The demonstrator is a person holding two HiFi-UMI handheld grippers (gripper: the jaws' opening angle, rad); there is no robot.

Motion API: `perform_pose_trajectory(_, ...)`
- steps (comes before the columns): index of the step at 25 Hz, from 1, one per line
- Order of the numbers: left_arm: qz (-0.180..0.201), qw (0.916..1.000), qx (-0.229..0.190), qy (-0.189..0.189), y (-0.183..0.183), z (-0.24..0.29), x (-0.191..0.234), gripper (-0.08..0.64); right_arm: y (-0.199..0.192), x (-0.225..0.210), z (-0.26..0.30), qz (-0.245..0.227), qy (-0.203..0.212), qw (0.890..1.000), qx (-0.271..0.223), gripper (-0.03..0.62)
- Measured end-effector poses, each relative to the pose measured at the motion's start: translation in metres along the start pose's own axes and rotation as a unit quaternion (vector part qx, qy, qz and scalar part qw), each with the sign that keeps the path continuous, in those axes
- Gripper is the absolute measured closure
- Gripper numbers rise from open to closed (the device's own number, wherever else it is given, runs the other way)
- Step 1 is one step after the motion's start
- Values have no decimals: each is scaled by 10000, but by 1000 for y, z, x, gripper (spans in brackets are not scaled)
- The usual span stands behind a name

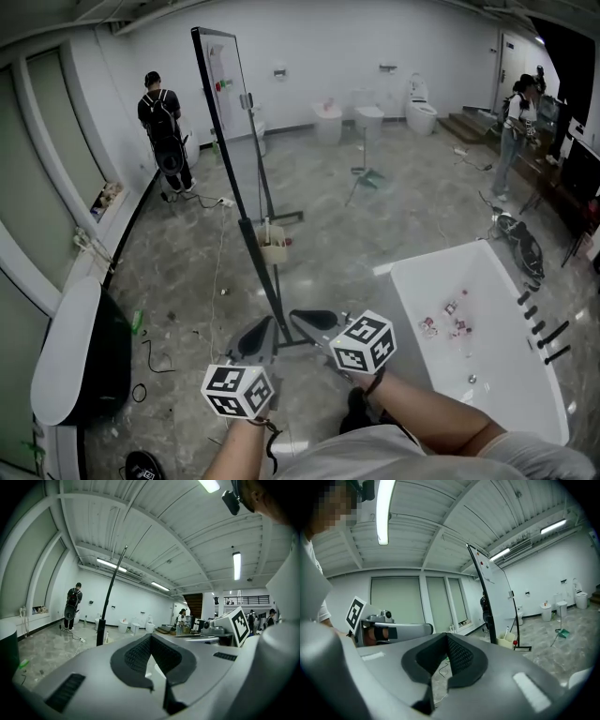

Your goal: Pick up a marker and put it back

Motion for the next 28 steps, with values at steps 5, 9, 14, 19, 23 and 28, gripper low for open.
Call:
perform_pose_trajectory(5, -54, 9996, 82, 272, 12, 103, -1, 558, 23, -103, 3, 163, 314, 9993, 84, 591)
perform_pose_trajectory(9, -168, 9983, 51, 547, 25, 170, 6, 558, 30, -167, 7, 283, 593, 9975, 248, 591)
perform_pose_trajectory(14, -218, 9966, 174, 781, 27, 232, 20, 558, 31, -237, 18, 582, 698, 9953, 325, 590)
perform_pose_trajectory(19, -313, 9944, 317, 956, 18, 283, 51, 558, 28, -296, 52, 758, 654, 9940, 438, 589)
perform_pose_trajectory(23, -461, 9932, 455, 964, 9, 319, 85, 558, 27, -335, 88, 806, 552, 9934, 597, 589)
perform_pose_trajectory(28, -439, 9946, 564, 758, 16, 354, 116, 558, 27, -385, 132, 1038, 306, 9913, 748, 586)
Point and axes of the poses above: the fingertips, and each gripper's own axes: z forward along the fingers, x to its left, y out of its top, the point moved 5 cm from there along -z, backward along the fingers, and after that the axes turned 15 degrees about y, right-handed, at the moved point
